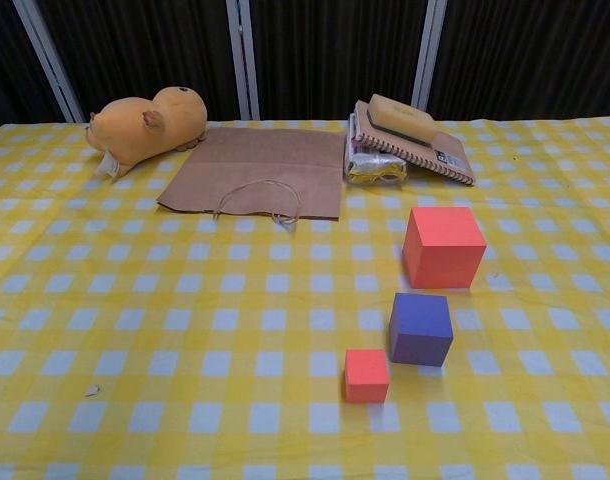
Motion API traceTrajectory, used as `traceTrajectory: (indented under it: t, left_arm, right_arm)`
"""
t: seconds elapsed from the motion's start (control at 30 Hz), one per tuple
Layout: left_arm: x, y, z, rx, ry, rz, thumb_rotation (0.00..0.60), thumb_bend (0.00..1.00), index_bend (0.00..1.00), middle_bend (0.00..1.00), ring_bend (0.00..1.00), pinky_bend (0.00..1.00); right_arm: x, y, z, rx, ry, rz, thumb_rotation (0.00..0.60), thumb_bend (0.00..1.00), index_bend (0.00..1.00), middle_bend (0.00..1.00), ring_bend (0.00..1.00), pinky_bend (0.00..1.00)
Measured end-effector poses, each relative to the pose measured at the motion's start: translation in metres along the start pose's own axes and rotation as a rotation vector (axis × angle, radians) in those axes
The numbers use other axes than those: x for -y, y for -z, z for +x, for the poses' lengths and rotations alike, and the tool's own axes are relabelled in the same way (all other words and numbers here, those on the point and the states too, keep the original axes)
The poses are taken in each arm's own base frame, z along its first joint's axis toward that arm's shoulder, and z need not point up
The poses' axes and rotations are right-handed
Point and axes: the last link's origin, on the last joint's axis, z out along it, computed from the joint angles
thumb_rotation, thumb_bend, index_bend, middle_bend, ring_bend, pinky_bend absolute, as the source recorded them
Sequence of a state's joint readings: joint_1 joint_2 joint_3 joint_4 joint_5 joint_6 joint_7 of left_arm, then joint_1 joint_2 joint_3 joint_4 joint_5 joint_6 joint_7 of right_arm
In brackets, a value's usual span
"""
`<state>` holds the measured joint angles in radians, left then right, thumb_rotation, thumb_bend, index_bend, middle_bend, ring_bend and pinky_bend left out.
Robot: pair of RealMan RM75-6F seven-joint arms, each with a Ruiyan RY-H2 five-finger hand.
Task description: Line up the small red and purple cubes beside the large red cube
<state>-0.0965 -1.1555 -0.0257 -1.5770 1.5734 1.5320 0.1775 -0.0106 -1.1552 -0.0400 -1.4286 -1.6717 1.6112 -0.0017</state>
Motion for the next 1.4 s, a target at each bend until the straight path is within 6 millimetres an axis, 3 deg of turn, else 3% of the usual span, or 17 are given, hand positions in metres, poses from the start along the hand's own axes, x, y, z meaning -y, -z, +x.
traceTrajectory:
  t: [0.47,0.63,0.7,0.73,0.83,0.87,0.93,1.1,1.4]
  left_arm:
    - [0.0,0.0,0.0,0.0,0.0,0.0,0.6,0.02,0.0,0.0,0.0,0.0]
    - [0.0,0.0,0.0,0.0,0.0,0.0,0.6,0.02,0.0,0.0,0.0,0.0]
    - [0.0,0.0,0.0,0.0,0.0,0.0,0.6,0.02,0.0,0.0,0.0,0.0]
    - [0.0,0.0,0.0,0.0,0.0,0.0,0.6,0.02,0.0,0.0,0.0,0.0]
    - [0.0,0.0,0.0,0.0,0.0,0.0,0.6,0.02,0.0,0.0,0.0,0.0]
    - [0.0,0.0,0.0,0.0,0.0,0.0,0.6,0.02,0.0,0.0,0.0,0.0]
    - [0.0,0.0,0.0,0.0,0.0,0.0,0.6,0.02,0.0,0.0,0.0,0.0]
    - [0.0,0.0,0.0,0.0,0.0,0.0,0.6,0.02,0.0,0.0,0.0,0.0]
    - [0.0,0.0,0.0,0.0,0.0,0.0,0.6,0.02,0.0,0.0,0.0,0.0]
  right_arm:
    - [0.001,-0.001,-0.001,0.005,-0.013,0.003,0.6,0.38,0.0,0.0,0.0,0.14]
    - [0.006,-0.013,0.003,-0.013,-0.027,0.051,0.6,0.38,0.0,0.0,0.01,0.18]
    - [0.009,-0.02,0.005,-0.021,-0.028,0.085,0.6,0.38,0.0,0.04,0.08,0.25]
    - [0.012,-0.026,0.006,-0.027,-0.027,0.114,0.6,0.38,0.0,0.11,0.17,0.32]
    - [0.023,-0.042,0.012,-0.043,-0.024,0.209,0.6,0.39,0.07,0.43,0.49,0.55]
    - [0.027,-0.048,0.015,-0.049,-0.023,0.243,0.6,0.39,0.11,0.59,0.65,0.66]
    - [0.038,-0.061,0.021,-0.066,-0.019,0.327,0.6,0.39,0.15,0.77,0.83,0.78]
    - [0.064,-0.082,0.028,-0.052,0.032,0.499,0.6,0.39,0.15,0.83,0.89,0.8]
    - [0.116,-0.104,0.015,0.096,0.195,0.739,0.6,0.39,0.11,0.83,0.89,0.8]
